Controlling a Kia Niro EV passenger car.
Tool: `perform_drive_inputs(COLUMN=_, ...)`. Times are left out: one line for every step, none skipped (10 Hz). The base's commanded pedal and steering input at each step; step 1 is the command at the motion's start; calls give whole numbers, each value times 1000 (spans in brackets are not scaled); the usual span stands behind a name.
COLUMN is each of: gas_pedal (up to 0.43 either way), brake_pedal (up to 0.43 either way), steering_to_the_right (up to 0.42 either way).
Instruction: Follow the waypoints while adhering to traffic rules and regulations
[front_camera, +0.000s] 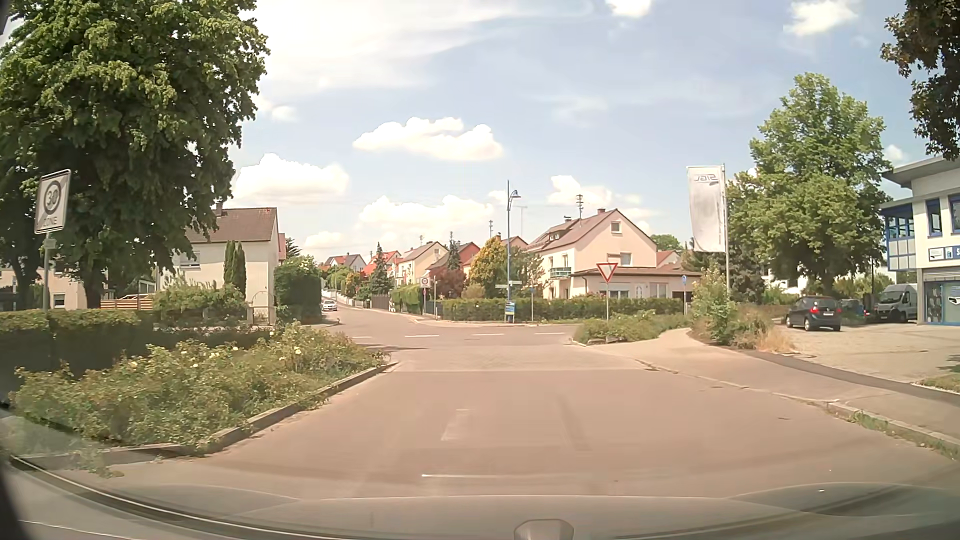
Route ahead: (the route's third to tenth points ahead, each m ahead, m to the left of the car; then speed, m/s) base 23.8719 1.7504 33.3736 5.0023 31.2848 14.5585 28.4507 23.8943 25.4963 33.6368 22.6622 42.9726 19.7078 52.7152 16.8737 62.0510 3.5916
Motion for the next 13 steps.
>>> perform_drive_inputs(gas_pedal=87, brake_pedal=0, steering_to_the_right=206)
perform_drive_inputs(gas_pedal=87, brake_pedal=0, steering_to_the_right=209)
perform_drive_inputs(gas_pedal=87, brake_pedal=0, steering_to_the_right=209)
perform_drive_inputs(gas_pedal=59, brake_pedal=0, steering_to_the_right=208)
perform_drive_inputs(gas_pedal=59, brake_pedal=0, steering_to_the_right=208)
perform_drive_inputs(gas_pedal=8, brake_pedal=0, steering_to_the_right=207)
perform_drive_inputs(gas_pedal=8, brake_pedal=0, steering_to_the_right=200)
perform_drive_inputs(gas_pedal=8, brake_pedal=0, steering_to_the_right=190)
perform_drive_inputs(gas_pedal=8, brake_pedal=0, steering_to_the_right=178)
perform_drive_inputs(gas_pedal=20, brake_pedal=0, steering_to_the_right=160)
perform_drive_inputs(gas_pedal=20, brake_pedal=0, steering_to_the_right=138)
perform_drive_inputs(gas_pedal=20, brake_pedal=0, steering_to_the_right=117)
perform_drive_inputs(gas_pedal=28, brake_pedal=0, steering_to_the_right=95)
